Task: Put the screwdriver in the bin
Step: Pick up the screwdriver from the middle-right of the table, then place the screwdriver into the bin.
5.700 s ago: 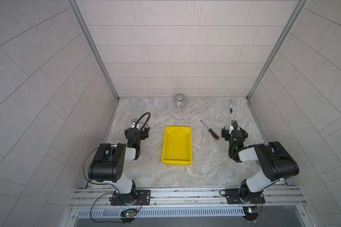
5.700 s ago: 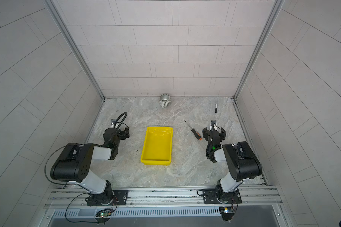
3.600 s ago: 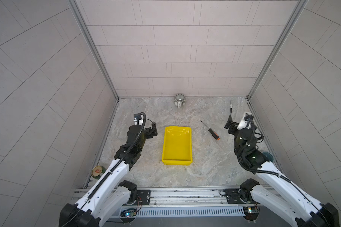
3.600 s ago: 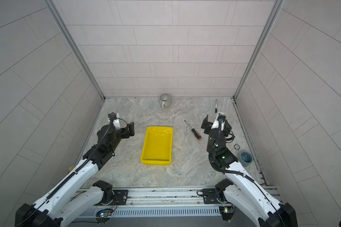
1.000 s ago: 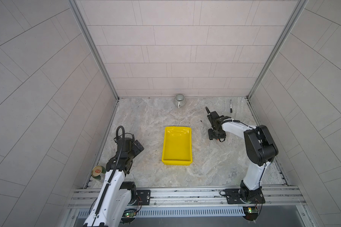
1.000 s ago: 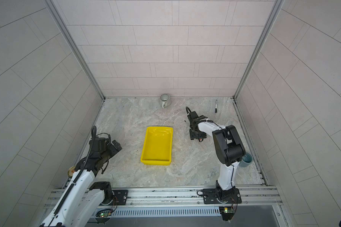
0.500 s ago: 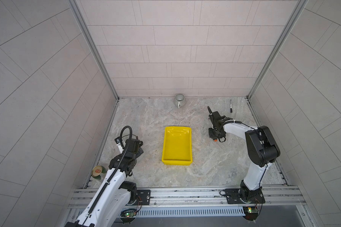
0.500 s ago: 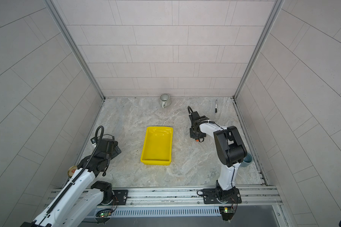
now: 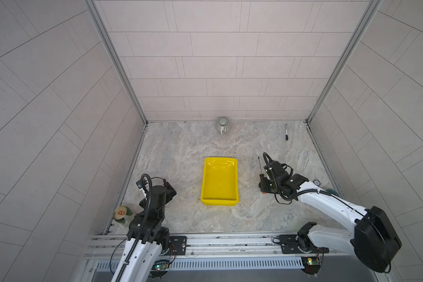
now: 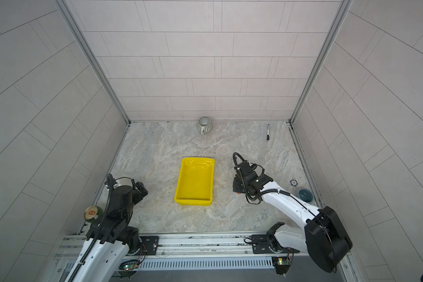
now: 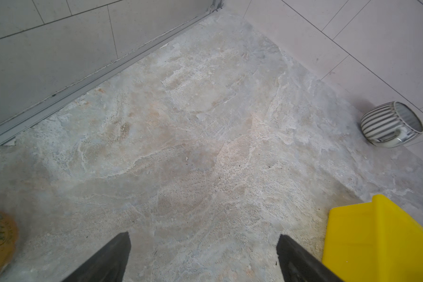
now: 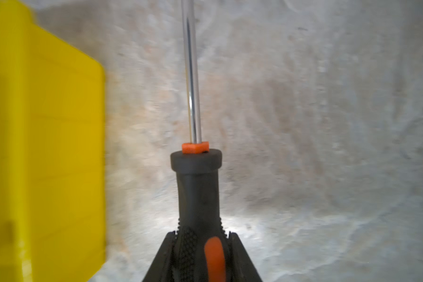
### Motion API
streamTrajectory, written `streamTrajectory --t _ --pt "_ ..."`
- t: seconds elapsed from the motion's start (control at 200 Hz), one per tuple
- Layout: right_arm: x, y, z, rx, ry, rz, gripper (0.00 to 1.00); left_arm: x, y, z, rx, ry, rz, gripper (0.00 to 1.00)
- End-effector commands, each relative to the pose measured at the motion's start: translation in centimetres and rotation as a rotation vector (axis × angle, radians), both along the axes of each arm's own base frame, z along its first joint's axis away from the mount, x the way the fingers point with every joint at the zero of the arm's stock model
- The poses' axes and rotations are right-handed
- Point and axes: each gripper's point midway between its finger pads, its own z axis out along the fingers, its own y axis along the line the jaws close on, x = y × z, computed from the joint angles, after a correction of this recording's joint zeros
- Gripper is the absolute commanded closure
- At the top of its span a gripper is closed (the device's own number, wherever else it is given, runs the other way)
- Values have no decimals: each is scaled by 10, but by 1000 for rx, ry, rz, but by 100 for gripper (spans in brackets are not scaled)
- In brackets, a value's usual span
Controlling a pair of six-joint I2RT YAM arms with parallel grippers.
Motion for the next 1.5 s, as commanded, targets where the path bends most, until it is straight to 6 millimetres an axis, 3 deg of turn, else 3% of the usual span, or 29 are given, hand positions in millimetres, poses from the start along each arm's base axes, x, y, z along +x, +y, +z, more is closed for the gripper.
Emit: streamTrajectory --t 0.0,0.21,0.345,0.47,0.665,1.491 --pt "11 46 41 230 -121 -92 93 2 -3 1 10 -13 -29 0" --pt "16 133 65 312 -140 1 93 4 -4 -3 15 22 -35 0" --pt "15 177 57 357 -89 27 94 5 -5 -4 14 35 -38 0" --pt "17 202 45 391 -55 33 95 4 -5 -3 14 31 -39 1" --pt "18 217 30 419 -2 25 95 4 -5 -2 11 16 -38 1" --pt "6 239 -6 407 88 48 92 5 -5 -3 13 16 -40 1"
